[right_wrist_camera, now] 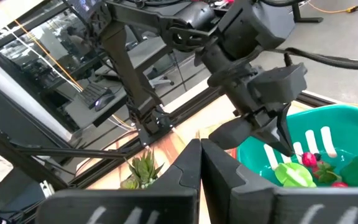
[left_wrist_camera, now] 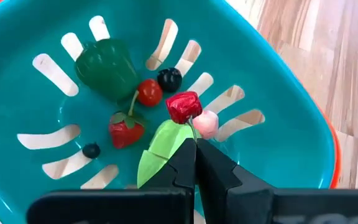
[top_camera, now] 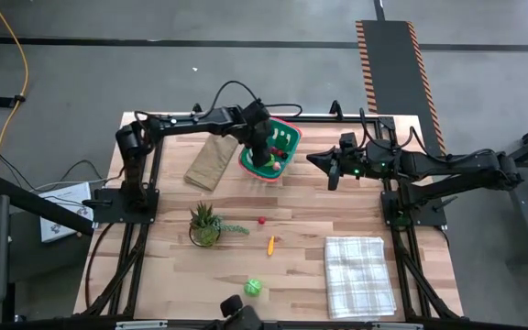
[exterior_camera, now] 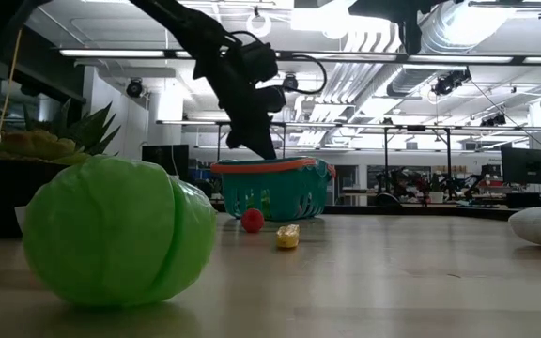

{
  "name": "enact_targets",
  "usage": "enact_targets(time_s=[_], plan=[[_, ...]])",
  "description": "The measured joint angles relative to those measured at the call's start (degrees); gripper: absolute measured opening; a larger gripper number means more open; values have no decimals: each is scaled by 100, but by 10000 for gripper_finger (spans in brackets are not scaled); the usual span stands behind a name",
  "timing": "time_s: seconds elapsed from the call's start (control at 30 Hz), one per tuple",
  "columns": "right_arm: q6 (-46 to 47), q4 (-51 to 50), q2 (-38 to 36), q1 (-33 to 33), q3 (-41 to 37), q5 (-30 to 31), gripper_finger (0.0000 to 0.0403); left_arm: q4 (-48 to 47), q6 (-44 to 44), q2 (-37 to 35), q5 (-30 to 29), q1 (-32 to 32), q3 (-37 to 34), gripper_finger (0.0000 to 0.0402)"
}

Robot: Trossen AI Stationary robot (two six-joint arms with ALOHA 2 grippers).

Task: Pick and placing Produce into tupperware
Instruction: Put the red cherry in the green basket, then put the red raspberry in the green basket

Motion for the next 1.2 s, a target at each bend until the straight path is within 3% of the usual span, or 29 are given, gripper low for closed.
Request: enact_targets(time_s=[0.37, 1.0, 1.2], plan=[[-15, -1, 0, 0, 0, 0, 1, -500, -2, 198, -181, -4, 99, 0], [-22, -87, 2, -22, 0, 1, 1, -451, -42, 242, -29, -2, 103, 2], [-37, -110, 2, -22, 0, 2, 1, -414, -63, 242, -38, -4, 103, 40]])
